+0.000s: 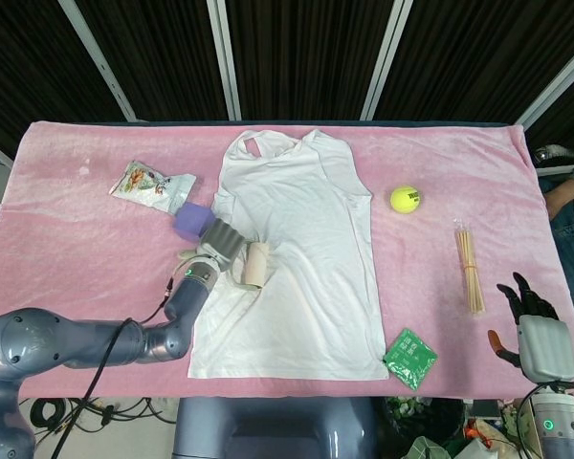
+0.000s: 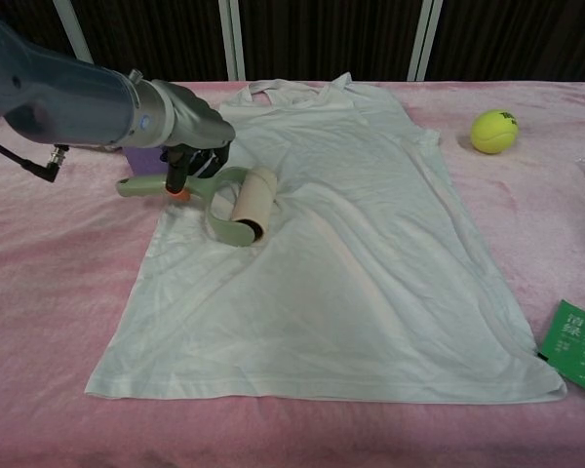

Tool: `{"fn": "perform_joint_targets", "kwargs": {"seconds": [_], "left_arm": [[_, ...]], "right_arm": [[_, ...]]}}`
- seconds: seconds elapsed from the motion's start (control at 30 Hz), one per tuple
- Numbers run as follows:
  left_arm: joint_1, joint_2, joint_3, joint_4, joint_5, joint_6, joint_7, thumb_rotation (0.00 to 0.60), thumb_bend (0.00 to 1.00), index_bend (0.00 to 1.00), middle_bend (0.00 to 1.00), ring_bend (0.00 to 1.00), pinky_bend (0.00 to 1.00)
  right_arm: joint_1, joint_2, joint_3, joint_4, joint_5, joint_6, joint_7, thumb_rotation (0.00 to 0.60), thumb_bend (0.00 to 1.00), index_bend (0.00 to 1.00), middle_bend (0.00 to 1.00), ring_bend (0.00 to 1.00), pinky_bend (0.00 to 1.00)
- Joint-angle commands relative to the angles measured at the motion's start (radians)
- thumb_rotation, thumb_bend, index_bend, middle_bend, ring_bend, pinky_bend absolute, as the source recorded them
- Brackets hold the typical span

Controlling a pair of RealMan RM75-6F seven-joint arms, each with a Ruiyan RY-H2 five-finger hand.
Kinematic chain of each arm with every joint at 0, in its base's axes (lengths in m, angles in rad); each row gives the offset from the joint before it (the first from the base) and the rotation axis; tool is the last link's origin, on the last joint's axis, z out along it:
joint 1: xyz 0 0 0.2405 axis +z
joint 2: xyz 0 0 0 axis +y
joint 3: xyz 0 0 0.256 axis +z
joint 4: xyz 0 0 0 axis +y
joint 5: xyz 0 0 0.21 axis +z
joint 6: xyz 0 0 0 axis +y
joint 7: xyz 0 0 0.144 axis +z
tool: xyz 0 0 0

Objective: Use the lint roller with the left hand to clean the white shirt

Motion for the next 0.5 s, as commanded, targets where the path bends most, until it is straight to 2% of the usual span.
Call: {"fn": "perform_joint_targets", "kwargs": {"seconds": [0.03,0.23,0.5], "left_arm": [[0.014,0.054,0.041,-0.049,-0.039,0.008,0.013,0.600,0.48,0.72,0.70,0.66,0.78],[0.028,0.103,0.073,-0.086,-0.049,-0.007,0.005,0.600,0.48,0.72,0.70,0.66,0.78],[0.023,0.093,0.054,-0.081,0.000,-0.022,-0.022,0.600,0.48,0.72,0.70,0.66,0.78]], "right_arm": [[0.000,0.000,0.000,-0.001,0.001,0.000,0.000,0.600,0.25,0.20,0.03,0.16,0.20],[0.000,-0.001,0.001,-0.002,0.005,0.000,-0.004,0.600,0.25,0.20,0.02,0.16,0.20],[0.000,-0.002,0.001,-0.002,0.004,0.002,-0.005,0.600,0.25,0.20,0.03,0.16,0.20]]}}
